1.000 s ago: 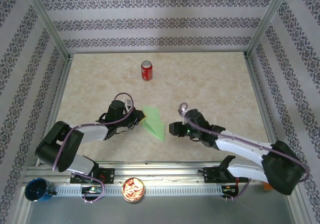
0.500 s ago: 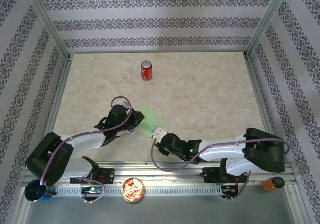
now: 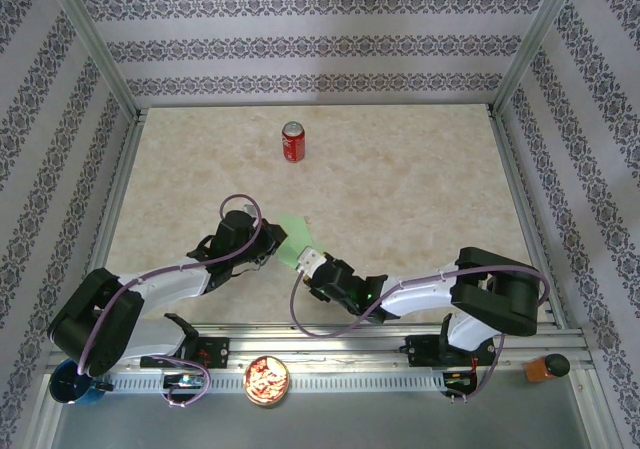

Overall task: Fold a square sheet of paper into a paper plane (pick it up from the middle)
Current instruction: Fourth fold the wing at the center of the table.

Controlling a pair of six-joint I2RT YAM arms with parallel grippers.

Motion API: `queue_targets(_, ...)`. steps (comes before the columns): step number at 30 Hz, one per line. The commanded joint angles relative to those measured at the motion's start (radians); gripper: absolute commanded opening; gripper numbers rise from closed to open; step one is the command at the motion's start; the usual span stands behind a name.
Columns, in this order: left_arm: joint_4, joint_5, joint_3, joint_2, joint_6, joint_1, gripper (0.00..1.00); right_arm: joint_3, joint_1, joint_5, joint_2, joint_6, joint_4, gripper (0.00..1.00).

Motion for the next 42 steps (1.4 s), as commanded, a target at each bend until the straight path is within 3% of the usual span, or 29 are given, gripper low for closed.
queue_targets(1, -0.033, -0.011, 0.016, -0.006, 0.011, -0.011, 0.00, -0.008, -0.018, -0.031, 0.023, 0.026, 0.073, 0.41)
queue_targets(8, -0.016, 0.004, 0.024, 0.016, 0.008, -0.010, 0.00, 0.025, -0.025, -0.045, 0.086, 0.026, 0.065, 0.40)
queue_targets(18, -0.021, 0.000, 0.030, 0.022, 0.011, -0.010, 0.00, 0.017, -0.030, -0.046, 0.089, 0.039, 0.078, 0.23)
queue_targets(27, -0.032, -0.005, 0.036, 0.025, 0.018, -0.011, 0.00, 0.023, -0.031, -0.070, 0.078, 0.056, 0.078, 0.24)
queue_targets(30, -0.037, -0.005, 0.036, 0.021, 0.023, -0.011, 0.01, 0.022, -0.033, -0.077, 0.078, 0.064, 0.078, 0.18)
queue_targets(35, -0.079, -0.019, 0.030, 0.004, 0.046, -0.008, 0.16, 0.007, -0.043, -0.090, 0.071, 0.074, 0.085, 0.14)
queue_targets(37, -0.111, -0.017, 0.033, -0.005, 0.059, 0.001, 0.33, -0.002, -0.051, -0.090, 0.065, 0.072, 0.090, 0.14)
queue_targets(40, -0.151, 0.016, 0.043, -0.003, 0.088, 0.026, 0.46, -0.012, -0.062, -0.105, 0.053, 0.063, 0.090, 0.13)
queue_targets(42, -0.156, 0.047, 0.051, 0.004, 0.107, 0.044, 0.49, -0.017, -0.067, -0.113, 0.046, 0.059, 0.091, 0.13)
